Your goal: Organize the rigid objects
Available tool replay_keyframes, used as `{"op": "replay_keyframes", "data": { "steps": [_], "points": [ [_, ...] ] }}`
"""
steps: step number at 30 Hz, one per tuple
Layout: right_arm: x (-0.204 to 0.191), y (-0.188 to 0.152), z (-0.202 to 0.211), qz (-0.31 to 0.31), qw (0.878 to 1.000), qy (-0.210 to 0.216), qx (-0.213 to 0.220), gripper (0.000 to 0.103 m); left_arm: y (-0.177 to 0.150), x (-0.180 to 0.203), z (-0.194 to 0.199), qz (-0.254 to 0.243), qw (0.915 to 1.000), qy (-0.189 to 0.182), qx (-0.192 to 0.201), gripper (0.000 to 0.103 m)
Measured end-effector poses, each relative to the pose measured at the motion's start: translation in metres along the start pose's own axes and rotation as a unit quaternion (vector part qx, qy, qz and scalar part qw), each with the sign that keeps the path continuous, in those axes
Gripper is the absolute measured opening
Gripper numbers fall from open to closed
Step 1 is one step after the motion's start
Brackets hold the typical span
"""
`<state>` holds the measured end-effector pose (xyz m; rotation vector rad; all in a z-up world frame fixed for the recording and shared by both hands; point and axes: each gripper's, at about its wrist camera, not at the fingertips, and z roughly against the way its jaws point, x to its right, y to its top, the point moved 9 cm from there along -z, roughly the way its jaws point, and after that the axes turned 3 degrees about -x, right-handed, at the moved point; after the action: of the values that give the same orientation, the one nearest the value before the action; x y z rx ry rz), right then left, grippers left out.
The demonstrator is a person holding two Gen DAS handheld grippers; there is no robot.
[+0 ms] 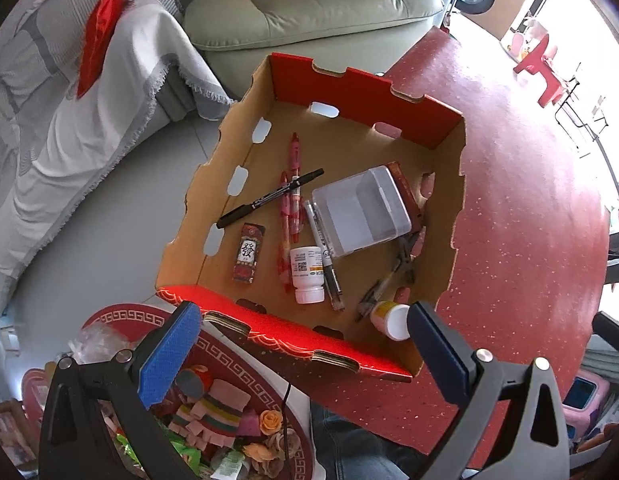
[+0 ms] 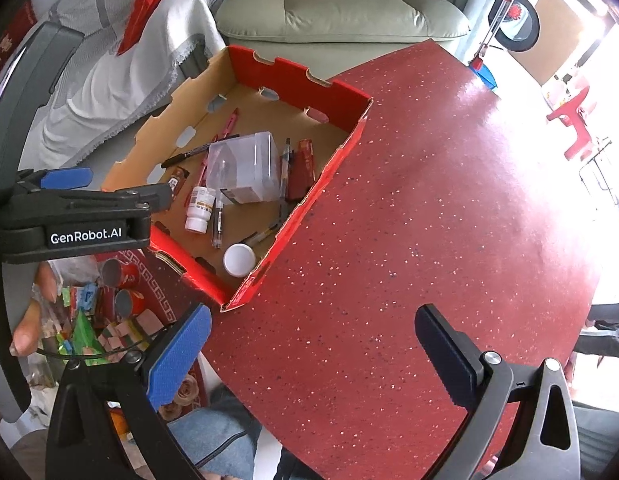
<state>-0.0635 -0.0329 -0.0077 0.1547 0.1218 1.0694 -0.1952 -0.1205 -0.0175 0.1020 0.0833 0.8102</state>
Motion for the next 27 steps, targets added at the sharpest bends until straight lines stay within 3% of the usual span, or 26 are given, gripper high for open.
{"op": "replay_keyframes", "data": {
  "steps": [14,27],
  "points": [
    [-0.022,0.028,0.008,0.041,0.999,-0.001,0.014,0.103,0.002,-0.009,-0.001,0.004,0.9999,0.012,0.004,0.103],
    [-0.029,0.029,0.003,0.052,0.999,-0.001,0.006,0.103,0.006,-0.016,-0.005,0.015,0.9998,0.009,-0.002,0.103]
  ]
}}
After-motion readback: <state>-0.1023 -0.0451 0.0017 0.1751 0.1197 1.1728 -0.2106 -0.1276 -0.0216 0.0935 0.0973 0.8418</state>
